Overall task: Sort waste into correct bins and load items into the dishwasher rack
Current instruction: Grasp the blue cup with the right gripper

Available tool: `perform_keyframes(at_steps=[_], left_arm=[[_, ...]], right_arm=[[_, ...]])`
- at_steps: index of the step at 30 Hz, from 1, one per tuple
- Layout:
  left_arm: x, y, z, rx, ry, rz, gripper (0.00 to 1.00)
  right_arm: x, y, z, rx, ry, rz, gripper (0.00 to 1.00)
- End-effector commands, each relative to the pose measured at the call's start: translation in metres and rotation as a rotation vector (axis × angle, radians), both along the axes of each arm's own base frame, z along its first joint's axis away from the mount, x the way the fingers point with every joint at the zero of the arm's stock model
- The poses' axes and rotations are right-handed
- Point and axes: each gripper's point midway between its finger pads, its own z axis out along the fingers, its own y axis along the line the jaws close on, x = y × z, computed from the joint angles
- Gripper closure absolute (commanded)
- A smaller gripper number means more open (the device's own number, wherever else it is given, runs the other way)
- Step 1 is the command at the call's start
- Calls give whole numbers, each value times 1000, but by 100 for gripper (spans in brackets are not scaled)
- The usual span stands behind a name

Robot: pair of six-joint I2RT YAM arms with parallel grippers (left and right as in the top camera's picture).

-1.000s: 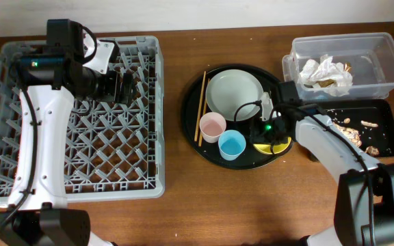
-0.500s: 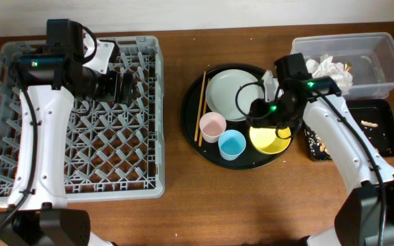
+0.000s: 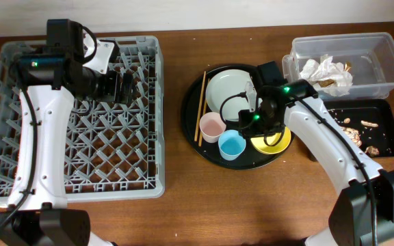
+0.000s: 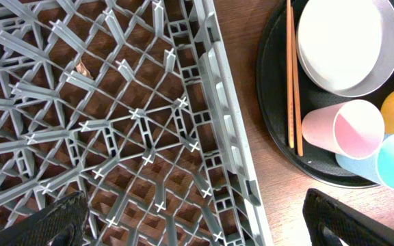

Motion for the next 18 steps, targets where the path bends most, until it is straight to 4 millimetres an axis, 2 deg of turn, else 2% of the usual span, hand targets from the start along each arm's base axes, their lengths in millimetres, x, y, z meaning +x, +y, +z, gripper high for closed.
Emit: perform_keyframes(at_steps=[1,5,12,18], left_arm=[[2,0,5,1,-11,-12,1],[2,0,5,0,-14,-12,1],[2,-1,5,0,-12,-12,1],[2,-1,5,0,-13,-12,1]], right_arm=[[-2,-7,-8,-46,11,-13,62],[-3,-6,-18,-38,17,-38,62],[-5,-6,-24,-36,25,-59,67],[-14,-8,-37,-39,56,-61,72]])
